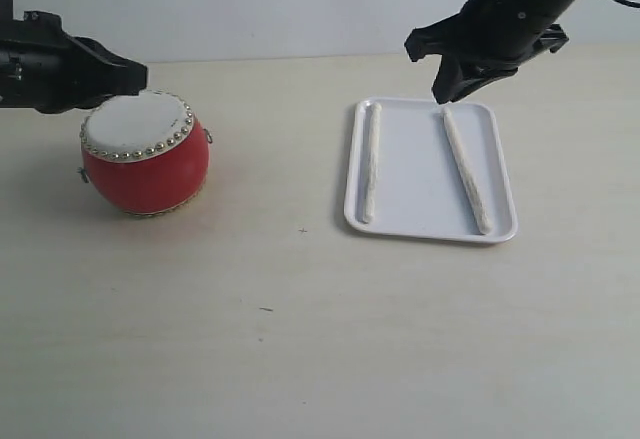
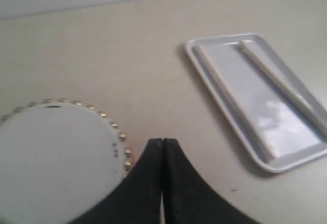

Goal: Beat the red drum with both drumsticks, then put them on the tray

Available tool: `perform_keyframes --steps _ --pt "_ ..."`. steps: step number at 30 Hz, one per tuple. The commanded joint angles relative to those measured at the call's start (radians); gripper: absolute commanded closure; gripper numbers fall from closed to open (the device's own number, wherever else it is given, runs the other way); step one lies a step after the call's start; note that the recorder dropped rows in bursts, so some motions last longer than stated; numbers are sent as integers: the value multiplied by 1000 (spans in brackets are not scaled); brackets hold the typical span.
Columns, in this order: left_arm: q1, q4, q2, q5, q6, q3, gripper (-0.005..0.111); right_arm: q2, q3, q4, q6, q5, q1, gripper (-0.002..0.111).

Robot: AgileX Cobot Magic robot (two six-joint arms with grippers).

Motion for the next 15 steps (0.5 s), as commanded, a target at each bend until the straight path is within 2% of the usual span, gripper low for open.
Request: perform_keyframes --steps 1,3,5,7,10,13,15 --pt "-123 -69 -154 -364 58 74 107 -189 237 196 -178 -293 -3 108" --pt "-176 -67 -220 -479 58 105 107 -272 345 405 -388 -394 -3 108" --pt "-207 -55 -276 -527 58 133 107 -361 460 668 -663 -467 -3 108" --pt "-223 -51 -335 -536 58 162 107 -443 566 927 -935 -524 -3 108" --pt "-222 -51 -409 -530 56 200 107 -546 689 1217 -1279 -555 -3 108" --pt "-222 -58 -459 -528 56 235 107 -616 767 1429 -1565 -559 -3 108" --pt "-222 -67 -484 -528 54 254 107 -642 796 1433 -1667 -557 -3 108"
